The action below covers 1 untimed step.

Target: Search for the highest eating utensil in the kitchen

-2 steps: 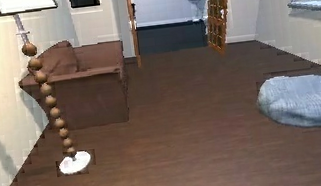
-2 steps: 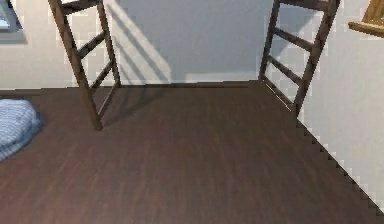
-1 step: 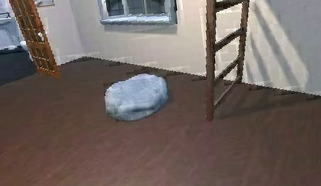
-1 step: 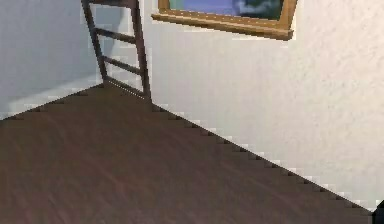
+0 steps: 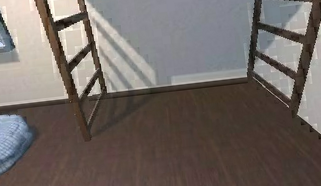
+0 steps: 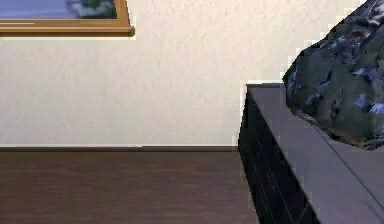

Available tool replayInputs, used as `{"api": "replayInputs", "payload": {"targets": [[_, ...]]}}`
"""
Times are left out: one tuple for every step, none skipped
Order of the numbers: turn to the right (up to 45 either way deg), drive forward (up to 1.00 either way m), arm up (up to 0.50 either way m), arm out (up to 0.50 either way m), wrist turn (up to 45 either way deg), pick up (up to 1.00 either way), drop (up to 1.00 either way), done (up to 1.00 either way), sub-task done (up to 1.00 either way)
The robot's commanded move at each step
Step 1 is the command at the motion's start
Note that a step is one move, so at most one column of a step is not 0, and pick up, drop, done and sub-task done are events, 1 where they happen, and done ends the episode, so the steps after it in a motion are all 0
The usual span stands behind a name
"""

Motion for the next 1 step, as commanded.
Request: {"api": "replayInputs", "payload": {"targets": [[0.0, 0.05, 0.00, 0.00, 0.0, 0.00, 0.00, 0.00, 0.00]]}}
